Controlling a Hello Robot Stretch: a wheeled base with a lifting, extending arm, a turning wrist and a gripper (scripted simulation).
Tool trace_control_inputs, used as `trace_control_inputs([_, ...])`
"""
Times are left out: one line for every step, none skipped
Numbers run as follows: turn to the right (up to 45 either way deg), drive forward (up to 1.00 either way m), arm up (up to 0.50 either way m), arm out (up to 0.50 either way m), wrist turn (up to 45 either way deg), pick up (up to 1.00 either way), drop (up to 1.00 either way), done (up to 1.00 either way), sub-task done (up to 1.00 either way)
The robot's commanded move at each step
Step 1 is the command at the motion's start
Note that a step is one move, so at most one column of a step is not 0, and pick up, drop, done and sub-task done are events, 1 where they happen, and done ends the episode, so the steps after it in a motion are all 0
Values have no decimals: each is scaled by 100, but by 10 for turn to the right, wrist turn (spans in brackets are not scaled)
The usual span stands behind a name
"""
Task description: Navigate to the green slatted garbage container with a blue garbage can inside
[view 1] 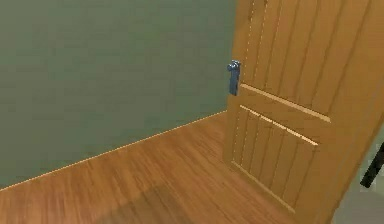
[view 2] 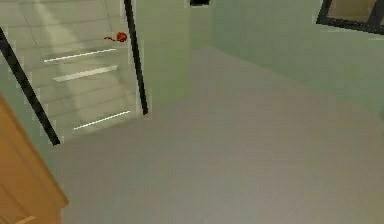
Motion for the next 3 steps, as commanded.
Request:
trace_control_inputs([-330,0,0,0,0,0,0,0,0])
trace_control_inputs([0,100,0,0,0,0,0,0,0])
trace_control_inputs([-60,0,0,0,0,0,0,0,0])
